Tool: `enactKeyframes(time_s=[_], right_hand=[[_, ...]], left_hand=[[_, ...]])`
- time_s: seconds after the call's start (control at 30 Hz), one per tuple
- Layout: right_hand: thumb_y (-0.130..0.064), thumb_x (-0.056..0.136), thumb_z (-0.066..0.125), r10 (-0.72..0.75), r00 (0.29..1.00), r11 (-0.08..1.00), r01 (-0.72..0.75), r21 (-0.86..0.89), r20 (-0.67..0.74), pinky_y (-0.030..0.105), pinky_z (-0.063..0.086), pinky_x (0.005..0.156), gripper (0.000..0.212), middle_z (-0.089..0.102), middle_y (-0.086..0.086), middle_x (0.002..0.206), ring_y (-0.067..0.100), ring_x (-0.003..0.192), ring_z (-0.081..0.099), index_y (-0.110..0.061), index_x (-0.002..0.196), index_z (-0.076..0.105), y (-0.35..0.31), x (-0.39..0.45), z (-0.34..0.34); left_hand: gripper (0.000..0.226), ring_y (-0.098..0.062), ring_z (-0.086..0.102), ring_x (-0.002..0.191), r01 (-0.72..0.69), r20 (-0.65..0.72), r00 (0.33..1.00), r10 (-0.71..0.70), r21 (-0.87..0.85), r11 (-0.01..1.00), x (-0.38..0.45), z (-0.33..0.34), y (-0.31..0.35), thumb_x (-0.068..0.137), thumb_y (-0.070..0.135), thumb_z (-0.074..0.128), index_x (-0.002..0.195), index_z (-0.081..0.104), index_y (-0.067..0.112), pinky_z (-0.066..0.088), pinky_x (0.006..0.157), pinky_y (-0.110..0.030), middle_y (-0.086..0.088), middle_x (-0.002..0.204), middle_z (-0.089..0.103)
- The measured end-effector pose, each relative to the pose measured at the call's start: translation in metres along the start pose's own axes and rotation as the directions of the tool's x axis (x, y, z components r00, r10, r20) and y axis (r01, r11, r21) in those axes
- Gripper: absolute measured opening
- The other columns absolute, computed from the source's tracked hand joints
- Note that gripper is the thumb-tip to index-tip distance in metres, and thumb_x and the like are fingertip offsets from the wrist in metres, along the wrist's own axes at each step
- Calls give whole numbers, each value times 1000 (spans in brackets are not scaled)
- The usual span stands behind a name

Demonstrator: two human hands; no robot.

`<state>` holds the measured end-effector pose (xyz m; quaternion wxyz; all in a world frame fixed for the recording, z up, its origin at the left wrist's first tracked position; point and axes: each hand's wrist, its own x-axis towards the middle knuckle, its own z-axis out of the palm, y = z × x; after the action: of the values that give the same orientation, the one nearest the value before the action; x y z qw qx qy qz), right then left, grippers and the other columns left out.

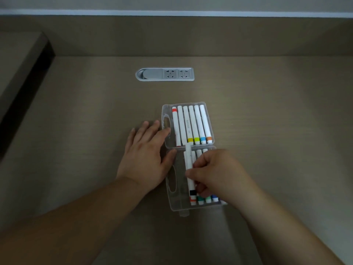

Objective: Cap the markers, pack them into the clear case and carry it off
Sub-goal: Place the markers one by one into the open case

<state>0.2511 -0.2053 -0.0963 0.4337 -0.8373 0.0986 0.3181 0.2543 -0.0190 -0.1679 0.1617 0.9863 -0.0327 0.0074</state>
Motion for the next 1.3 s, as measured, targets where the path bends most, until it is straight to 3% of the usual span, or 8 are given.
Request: enactKeyframes(time_s=[0.17,0.27,0.33,0.6,0.83,1.13,1.3], right_hand=[[-29,80,79,-25,998,983,15,-185,-57,40,62,72,16,73,4,69,17,66,72,-20,74,68,-4,5,11],[-33,82,77,-12,1000,957,5,-290,-22,42,60,82,21,73,6,85,21,82,72,-16,91,68,-10,5,14],[-35,83,76,2,1000,944,-2,-331,-1,41,59,83,24,73,6,87,20,83,71,-15,93,67,-13,4,14],[-40,88,68,-23,997,967,2,-256,-79,41,60,77,23,71,4,75,18,70,70,-19,80,66,-6,5,17],[-41,89,67,-22,998,916,-1,-402,-51,35,56,87,24,69,1,97,15,91,66,-20,100,65,-10,5,17],[-38,86,71,82,994,872,-35,-487,76,41,55,94,36,69,8,111,23,102,67,-13,112,64,-20,12,10],[-40,87,70,72,997,809,-49,-585,15,36,48,98,46,61,5,124,22,115,59,-17,124,56,-15,18,20]], left_hand=[[63,-17,12,152,2,-1,1000,-2,-1,1000,0,0,0,94,63,34,150,32,34,9,124,-47,3,161,28],[63,-17,11,152,6,7,1000,-6,2,1000,1,0,0,94,64,33,150,31,35,8,124,-46,4,162,27],[64,-17,10,152,7,10,1000,-7,5,1000,1,-1,0,93,65,31,150,30,35,8,124,-46,4,162,26],[63,-18,13,152,4,5,1000,-4,3,1000,0,1,1,94,64,31,149,33,34,10,123,-48,2,161,29],[58,-16,10,152,8,6,1000,-7,-10,1000,0,-1,1,96,57,25,149,32,34,8,124,-46,3,162,27],[59,-16,9,152,8,15,1000,-8,-14,1000,0,-1,1,96,58,25,149,31,34,7,124,-46,3,162,26],[59,-15,7,152,12,25,1000,-12,-10,1000,0,-2,1,96,58,25,150,29,35,4,124,-44,4,163,24]])
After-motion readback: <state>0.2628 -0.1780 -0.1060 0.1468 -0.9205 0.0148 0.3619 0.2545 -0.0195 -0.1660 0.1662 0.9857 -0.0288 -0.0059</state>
